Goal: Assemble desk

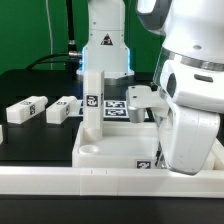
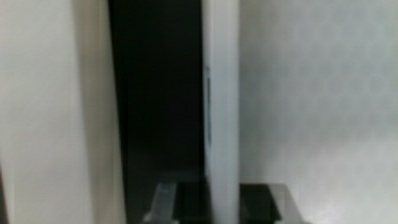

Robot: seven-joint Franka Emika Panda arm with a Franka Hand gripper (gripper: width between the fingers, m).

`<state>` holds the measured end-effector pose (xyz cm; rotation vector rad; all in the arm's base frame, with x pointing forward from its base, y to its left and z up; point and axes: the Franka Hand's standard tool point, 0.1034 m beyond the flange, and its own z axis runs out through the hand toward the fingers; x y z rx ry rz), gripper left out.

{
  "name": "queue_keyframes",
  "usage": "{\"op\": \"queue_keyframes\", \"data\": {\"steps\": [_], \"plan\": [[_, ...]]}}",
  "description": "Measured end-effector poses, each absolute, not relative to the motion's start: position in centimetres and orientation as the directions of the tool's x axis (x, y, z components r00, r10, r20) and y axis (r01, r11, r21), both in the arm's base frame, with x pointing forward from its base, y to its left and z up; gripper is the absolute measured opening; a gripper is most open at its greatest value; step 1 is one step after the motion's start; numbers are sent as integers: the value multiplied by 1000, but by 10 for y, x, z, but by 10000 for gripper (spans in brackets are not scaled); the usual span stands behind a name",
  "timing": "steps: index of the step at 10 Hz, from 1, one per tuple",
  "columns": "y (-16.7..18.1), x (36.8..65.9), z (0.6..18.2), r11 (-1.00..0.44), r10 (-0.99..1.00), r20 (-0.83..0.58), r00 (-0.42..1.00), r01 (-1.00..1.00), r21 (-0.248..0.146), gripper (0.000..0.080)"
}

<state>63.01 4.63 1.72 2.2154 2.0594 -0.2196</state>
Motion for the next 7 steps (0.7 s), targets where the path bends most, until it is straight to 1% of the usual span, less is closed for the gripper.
{"op": "queue_keyframes", "data": {"steps": [1,2,3,4,5,6,7], "plan": [[46,631,18,-76,981,-179,72,997,-17,70],[45,629,19,-79,981,-182,73,997,-26,246],[43,622,22,-88,978,-193,74,994,-63,429],[41,616,26,-97,976,-204,75,990,-98,559],[39,616,34,-103,975,-206,80,989,-102,559],[32,619,49,-114,973,-212,91,988,-99,631],[23,622,62,-129,971,-214,107,988,-90,644]]}}
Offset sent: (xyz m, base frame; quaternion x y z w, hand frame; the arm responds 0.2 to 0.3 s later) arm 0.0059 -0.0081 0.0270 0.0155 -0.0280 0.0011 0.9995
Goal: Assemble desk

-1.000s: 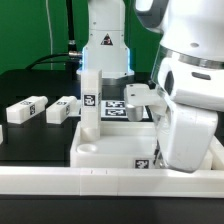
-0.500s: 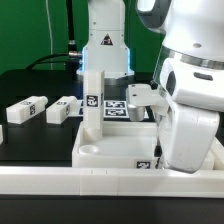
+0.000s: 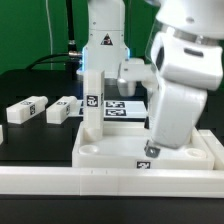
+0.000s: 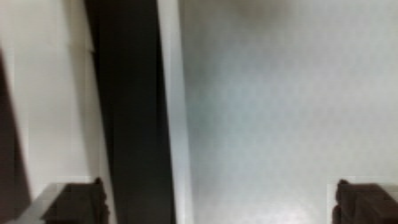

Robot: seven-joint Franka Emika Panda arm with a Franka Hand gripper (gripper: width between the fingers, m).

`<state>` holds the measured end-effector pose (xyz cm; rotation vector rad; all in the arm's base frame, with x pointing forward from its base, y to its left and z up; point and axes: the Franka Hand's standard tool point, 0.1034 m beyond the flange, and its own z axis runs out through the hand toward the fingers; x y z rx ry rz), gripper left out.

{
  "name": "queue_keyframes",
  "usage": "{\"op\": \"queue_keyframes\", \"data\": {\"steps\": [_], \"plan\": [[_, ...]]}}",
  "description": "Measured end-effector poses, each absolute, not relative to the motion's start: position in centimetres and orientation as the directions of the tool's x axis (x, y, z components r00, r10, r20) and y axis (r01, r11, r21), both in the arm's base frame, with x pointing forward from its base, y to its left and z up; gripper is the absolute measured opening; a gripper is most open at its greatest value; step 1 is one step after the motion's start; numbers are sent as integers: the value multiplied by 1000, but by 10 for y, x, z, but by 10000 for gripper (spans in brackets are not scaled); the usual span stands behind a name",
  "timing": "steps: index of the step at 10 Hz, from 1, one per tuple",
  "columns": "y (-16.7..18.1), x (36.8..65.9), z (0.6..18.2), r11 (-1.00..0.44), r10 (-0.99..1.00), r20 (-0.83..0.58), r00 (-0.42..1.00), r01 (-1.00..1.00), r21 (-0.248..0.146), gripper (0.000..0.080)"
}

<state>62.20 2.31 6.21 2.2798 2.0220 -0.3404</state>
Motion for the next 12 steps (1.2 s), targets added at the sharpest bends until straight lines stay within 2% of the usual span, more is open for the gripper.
{"op": "queue_keyframes", "data": {"steps": [3,6,9,12], "plan": [[-6,623,99,-152,965,-225,138,987,-44,648],[-9,621,98,-151,963,-231,136,987,-47,648],[-10,621,97,-214,951,-233,201,976,-33,648],[-21,621,98,-462,858,-245,451,887,12,648]]}}
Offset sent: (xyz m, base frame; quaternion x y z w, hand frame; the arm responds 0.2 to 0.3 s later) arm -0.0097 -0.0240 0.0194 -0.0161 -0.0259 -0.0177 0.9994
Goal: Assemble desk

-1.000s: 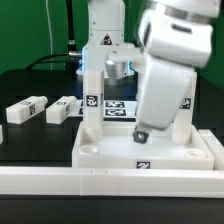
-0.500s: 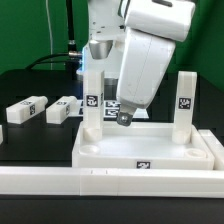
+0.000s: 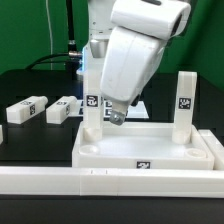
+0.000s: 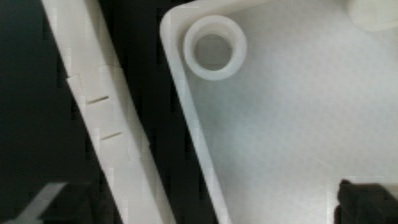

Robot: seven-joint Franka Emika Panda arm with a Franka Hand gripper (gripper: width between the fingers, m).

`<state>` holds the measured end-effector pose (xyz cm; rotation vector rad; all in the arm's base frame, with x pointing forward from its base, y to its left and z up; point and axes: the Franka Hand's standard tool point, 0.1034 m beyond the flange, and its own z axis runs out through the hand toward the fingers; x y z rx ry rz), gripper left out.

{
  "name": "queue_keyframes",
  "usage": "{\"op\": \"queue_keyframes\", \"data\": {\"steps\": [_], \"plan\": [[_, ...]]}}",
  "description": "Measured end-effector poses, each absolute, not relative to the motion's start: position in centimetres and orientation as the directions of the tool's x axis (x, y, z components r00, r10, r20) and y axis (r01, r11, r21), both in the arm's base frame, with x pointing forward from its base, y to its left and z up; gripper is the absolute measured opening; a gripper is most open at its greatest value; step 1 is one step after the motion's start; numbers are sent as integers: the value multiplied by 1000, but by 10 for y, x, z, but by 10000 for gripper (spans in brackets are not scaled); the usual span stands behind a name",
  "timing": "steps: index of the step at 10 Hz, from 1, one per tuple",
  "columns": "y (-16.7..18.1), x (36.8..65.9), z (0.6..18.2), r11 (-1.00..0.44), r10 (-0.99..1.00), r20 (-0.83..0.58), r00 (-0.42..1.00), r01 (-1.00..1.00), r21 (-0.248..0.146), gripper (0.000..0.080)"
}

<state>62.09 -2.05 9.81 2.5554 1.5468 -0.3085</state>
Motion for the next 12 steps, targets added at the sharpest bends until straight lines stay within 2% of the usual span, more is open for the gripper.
{"op": "queue_keyframes", "data": {"steps": [2,7,9,11,12], "plan": [[-36,620,98,-608,764,-238,600,793,45,648],[-35,619,97,-834,512,-206,834,540,115,648],[-60,609,98,-953,276,-162,948,292,86,648],[-101,606,101,-939,316,-163,935,332,85,648],[-110,608,103,-944,300,-159,941,316,90,648]]}}
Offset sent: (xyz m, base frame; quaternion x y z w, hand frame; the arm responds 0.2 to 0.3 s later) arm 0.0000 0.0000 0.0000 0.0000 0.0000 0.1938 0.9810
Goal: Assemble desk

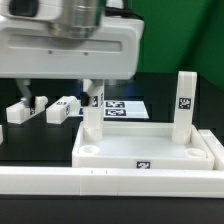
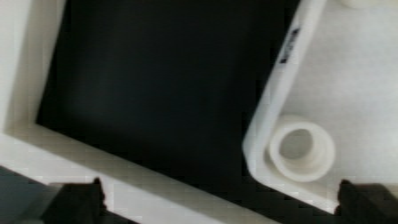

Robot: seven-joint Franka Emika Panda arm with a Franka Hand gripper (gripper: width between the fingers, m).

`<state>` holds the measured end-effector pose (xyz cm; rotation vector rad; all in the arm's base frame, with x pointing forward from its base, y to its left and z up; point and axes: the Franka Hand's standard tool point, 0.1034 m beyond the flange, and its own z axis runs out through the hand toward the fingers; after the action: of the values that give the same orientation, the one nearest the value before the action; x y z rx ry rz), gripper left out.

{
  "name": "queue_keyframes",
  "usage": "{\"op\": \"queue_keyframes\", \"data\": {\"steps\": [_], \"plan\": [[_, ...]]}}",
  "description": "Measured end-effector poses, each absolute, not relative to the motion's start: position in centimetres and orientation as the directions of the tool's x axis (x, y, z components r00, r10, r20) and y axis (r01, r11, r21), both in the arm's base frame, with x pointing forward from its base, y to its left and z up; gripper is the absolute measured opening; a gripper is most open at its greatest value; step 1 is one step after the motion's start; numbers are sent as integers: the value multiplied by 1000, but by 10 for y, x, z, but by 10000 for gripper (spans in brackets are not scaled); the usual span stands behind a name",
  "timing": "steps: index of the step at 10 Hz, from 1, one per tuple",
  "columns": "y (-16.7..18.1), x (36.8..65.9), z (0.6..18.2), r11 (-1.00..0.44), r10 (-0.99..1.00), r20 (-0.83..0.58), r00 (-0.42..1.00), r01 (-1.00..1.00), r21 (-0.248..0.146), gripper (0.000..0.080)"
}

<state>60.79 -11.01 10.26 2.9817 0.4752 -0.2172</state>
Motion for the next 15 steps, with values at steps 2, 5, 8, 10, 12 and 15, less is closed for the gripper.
{"op": "queue_keyframes", "data": {"steps": [2,5,8,10,12,15], "plan": [[-104,607,101,-944,302,-161,939,319,88,648],[-121,593,98,-971,220,-159,962,231,53,648],[-155,559,79,-990,133,-145,980,139,32,648],[-153,558,78,-990,134,-149,980,140,30,648],[-155,556,77,-992,120,-153,981,125,24,648],[-173,516,70,-993,-107,-205,973,-114,-24,648]]}}
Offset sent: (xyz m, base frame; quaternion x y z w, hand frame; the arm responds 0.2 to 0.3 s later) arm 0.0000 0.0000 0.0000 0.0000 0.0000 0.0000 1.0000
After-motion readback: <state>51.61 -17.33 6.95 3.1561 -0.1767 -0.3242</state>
